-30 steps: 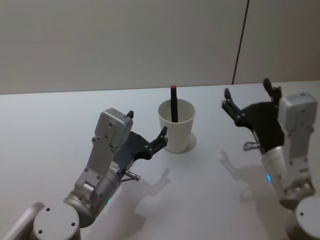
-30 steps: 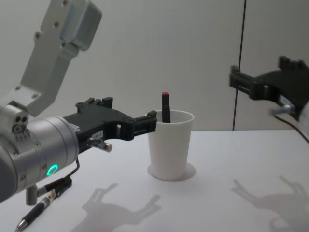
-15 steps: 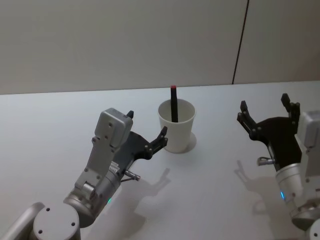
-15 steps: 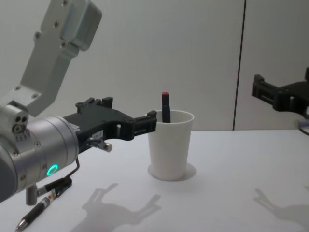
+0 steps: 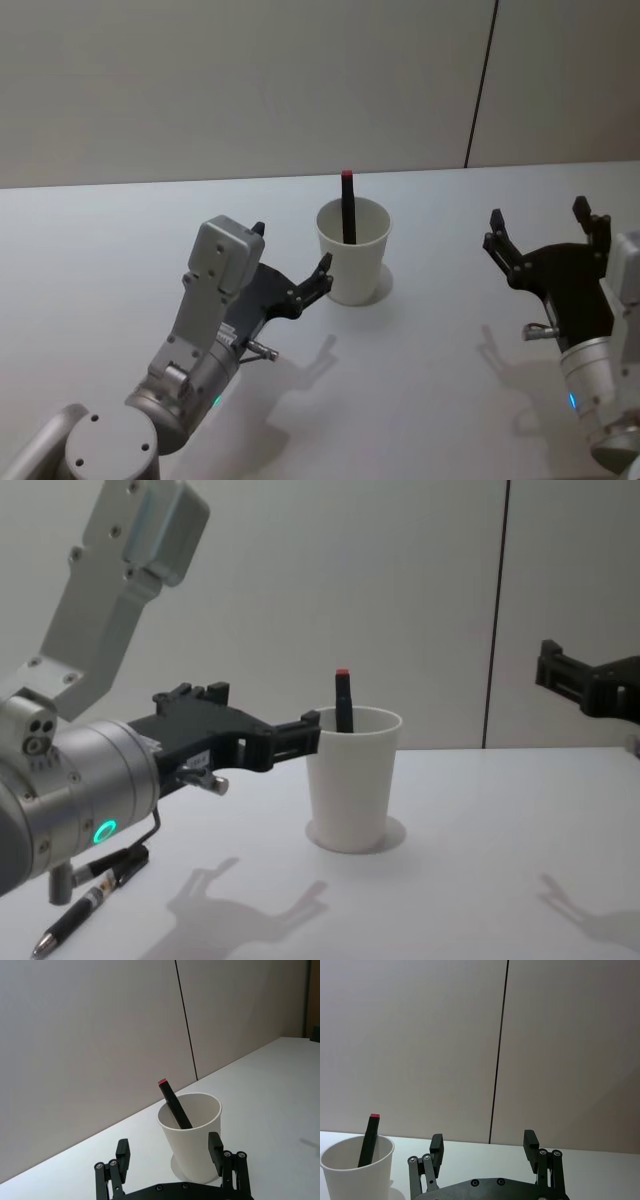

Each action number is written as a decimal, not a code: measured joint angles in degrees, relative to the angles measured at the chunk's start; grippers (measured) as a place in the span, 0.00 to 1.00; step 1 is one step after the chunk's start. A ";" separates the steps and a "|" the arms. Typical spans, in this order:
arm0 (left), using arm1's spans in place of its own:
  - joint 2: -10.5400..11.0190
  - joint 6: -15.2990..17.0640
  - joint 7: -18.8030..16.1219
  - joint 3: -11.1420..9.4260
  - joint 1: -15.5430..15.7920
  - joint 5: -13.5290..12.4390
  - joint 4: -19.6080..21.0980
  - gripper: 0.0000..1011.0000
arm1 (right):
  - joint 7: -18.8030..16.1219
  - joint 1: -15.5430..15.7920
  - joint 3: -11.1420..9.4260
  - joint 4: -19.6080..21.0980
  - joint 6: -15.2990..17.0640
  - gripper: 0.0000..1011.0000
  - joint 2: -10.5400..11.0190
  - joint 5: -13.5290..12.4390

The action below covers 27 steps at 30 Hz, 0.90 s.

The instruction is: Place the pen into the pen holder.

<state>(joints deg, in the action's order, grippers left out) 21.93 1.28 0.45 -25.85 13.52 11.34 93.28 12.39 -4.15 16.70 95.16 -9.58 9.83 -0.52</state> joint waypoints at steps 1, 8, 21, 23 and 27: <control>0.04 0.40 -0.22 0.08 -0.02 -0.04 0.09 0.99 | 0.07 0.09 -0.01 0.12 0.03 0.99 0.05 -0.04; 0.38 2.76 -1.39 0.65 -0.09 -0.37 0.67 0.99 | 0.28 0.40 -0.03 0.41 0.13 0.99 0.15 -0.13; 1.35 9.73 -3.75 2.22 -0.33 -0.25 2.17 0.99 | 0.47 0.67 -0.03 0.68 0.22 0.99 0.23 -0.21; 1.52 11.18 -4.01 2.51 -0.36 0.09 2.33 0.99 | 0.48 0.68 -0.03 0.71 0.23 0.99 0.24 -0.22; 1.81 13.62 -4.21 3.08 -0.40 1.07 2.49 0.99 | 0.51 0.72 -0.03 0.73 0.23 0.99 0.27 -0.24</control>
<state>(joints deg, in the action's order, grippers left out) 23.74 14.90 -3.76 -22.77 13.12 12.41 95.77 12.90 -3.43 16.67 95.89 -9.35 10.10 -0.76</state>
